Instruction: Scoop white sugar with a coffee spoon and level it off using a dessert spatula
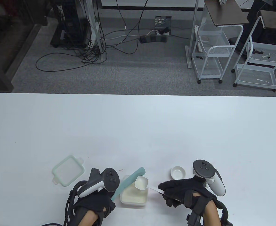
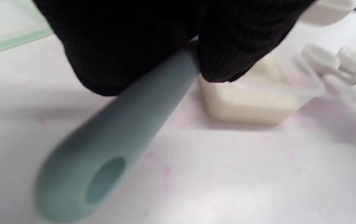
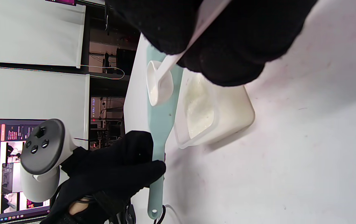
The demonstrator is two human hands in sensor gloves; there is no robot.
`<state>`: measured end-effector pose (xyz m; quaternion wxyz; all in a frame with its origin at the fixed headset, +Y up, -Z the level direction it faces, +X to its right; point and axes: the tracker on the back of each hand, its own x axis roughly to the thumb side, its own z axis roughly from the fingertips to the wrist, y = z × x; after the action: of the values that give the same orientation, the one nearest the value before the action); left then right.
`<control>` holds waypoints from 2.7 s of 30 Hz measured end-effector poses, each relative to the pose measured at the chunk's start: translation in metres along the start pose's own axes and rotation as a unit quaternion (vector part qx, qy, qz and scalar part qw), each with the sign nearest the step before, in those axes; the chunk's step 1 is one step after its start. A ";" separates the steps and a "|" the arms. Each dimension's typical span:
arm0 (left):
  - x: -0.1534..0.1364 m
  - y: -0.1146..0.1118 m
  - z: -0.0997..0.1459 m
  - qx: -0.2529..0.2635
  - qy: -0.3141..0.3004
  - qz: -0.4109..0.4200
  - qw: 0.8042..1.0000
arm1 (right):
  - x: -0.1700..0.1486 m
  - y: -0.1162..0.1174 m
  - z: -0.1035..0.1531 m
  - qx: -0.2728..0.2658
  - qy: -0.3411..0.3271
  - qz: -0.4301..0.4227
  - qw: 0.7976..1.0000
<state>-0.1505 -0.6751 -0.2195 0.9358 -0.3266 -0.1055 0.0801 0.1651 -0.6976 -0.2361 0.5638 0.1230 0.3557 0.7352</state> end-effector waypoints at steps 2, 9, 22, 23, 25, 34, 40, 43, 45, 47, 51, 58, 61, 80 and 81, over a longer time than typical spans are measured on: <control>0.001 -0.002 0.001 -0.028 0.013 -0.023 0.999 | 0.001 0.000 0.000 -0.002 -0.001 0.003 1.000; -0.003 0.005 0.003 0.021 -0.007 0.006 1.000 | 0.000 0.000 0.000 -0.001 -0.003 0.004 1.000; -0.062 0.021 -0.004 0.105 0.083 0.056 0.989 | 0.000 0.000 -0.001 -0.008 -0.006 0.003 1.000; -0.068 0.022 -0.005 0.119 0.108 0.044 0.986 | 0.000 0.000 -0.001 -0.008 -0.006 0.003 1.000; -0.076 0.021 -0.007 0.130 0.137 0.039 0.981 | 0.000 0.000 -0.001 -0.010 -0.005 0.005 1.000; -0.087 0.015 -0.018 0.122 0.183 0.014 0.975 | -0.001 -0.001 -0.001 -0.013 -0.003 0.007 1.000; -0.090 0.006 -0.029 0.095 0.195 0.006 0.976 | -0.001 -0.001 -0.001 -0.016 0.000 0.009 1.000; -0.090 0.001 -0.036 0.082 0.208 -0.009 0.975 | -0.001 0.000 -0.001 -0.016 0.002 0.010 1.000; -0.089 -0.002 -0.039 0.075 0.213 -0.019 0.974 | -0.001 -0.001 -0.001 -0.016 0.001 0.011 1.000; -0.088 -0.005 -0.041 0.063 0.219 -0.020 0.974 | -0.001 -0.001 0.000 -0.017 -0.001 0.009 1.000; -0.087 -0.011 -0.048 0.048 0.230 -0.041 0.971 | -0.001 -0.001 -0.001 -0.018 0.001 0.010 1.000; -0.084 -0.012 -0.044 0.049 0.232 -0.039 0.971 | -0.001 -0.001 -0.001 -0.017 0.001 0.011 1.000; -0.075 -0.001 -0.033 0.126 0.198 -0.034 0.972 | -0.001 -0.001 -0.001 -0.018 0.001 0.010 1.000; -0.045 0.005 -0.023 0.235 0.024 -0.005 0.972 | -0.001 0.000 -0.002 -0.016 0.004 0.015 1.000; -0.045 0.005 -0.023 0.235 0.023 -0.007 0.972 | -0.001 0.000 -0.002 -0.018 0.003 0.015 1.000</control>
<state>-0.1883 -0.6948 -0.2462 0.9891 -0.0990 -0.0645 0.0881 0.1650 -0.6993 -0.2373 0.5536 0.1159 0.3427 0.7501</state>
